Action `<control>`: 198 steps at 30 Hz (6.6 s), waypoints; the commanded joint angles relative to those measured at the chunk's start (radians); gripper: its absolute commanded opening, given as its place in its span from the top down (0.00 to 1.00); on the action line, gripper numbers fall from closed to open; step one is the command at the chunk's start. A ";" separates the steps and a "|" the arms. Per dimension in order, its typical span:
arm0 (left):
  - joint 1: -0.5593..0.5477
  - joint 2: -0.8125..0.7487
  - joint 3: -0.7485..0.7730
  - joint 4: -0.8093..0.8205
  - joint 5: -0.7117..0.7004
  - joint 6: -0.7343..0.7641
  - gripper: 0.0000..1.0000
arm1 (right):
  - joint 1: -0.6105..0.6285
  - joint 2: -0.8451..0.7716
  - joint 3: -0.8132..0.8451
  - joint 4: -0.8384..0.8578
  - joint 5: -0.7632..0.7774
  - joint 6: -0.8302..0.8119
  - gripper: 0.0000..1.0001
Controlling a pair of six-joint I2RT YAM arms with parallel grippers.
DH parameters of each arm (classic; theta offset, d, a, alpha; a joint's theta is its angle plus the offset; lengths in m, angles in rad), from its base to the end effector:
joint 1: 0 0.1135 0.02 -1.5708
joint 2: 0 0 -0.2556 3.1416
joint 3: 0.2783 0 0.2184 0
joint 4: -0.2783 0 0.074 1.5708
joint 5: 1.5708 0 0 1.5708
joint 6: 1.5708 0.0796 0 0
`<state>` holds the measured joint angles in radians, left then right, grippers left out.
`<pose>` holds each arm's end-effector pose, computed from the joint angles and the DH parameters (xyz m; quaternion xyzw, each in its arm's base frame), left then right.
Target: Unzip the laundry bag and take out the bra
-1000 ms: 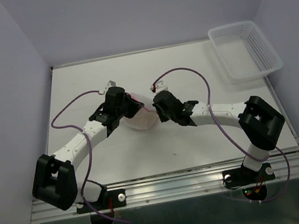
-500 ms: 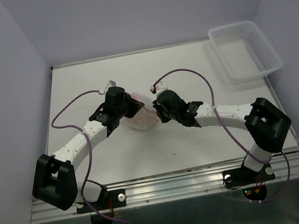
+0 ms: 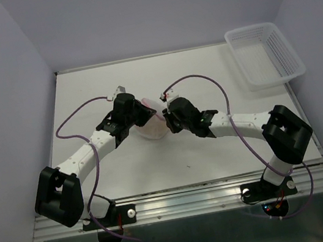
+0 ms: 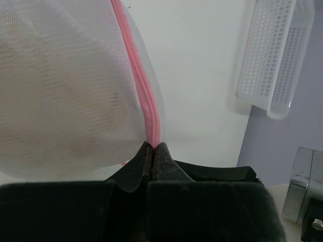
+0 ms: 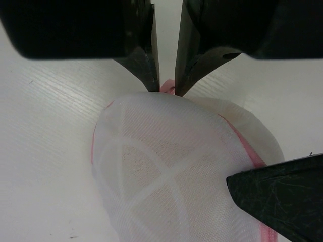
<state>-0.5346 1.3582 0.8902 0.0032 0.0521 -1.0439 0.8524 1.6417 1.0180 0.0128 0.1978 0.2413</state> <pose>0.2713 -0.1655 0.2534 -0.2010 0.8267 -0.3883 0.3541 0.2541 0.2669 0.2073 -0.2220 0.8555 0.1641 0.4380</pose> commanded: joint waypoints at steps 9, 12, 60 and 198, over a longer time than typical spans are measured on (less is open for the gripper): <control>-0.002 -0.044 0.007 0.021 0.034 0.027 1.00 | 0.004 -0.008 0.044 0.046 0.212 0.116 0.67; -0.002 -0.042 0.004 0.021 0.037 0.028 1.00 | 0.004 -0.042 0.034 0.044 0.187 0.122 0.62; -0.002 -0.123 -0.074 0.035 0.028 0.070 1.00 | 0.004 -0.141 -0.007 -0.007 0.193 0.266 0.96; -0.194 -0.268 -0.201 0.297 0.143 1.289 1.00 | -0.341 -0.243 0.045 -0.145 -0.270 0.283 0.99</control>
<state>-0.7254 1.1625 0.7162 0.2272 0.1417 0.2127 0.5793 1.4330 1.0634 -0.1253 -0.1802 0.5720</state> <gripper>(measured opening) 0.058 0.022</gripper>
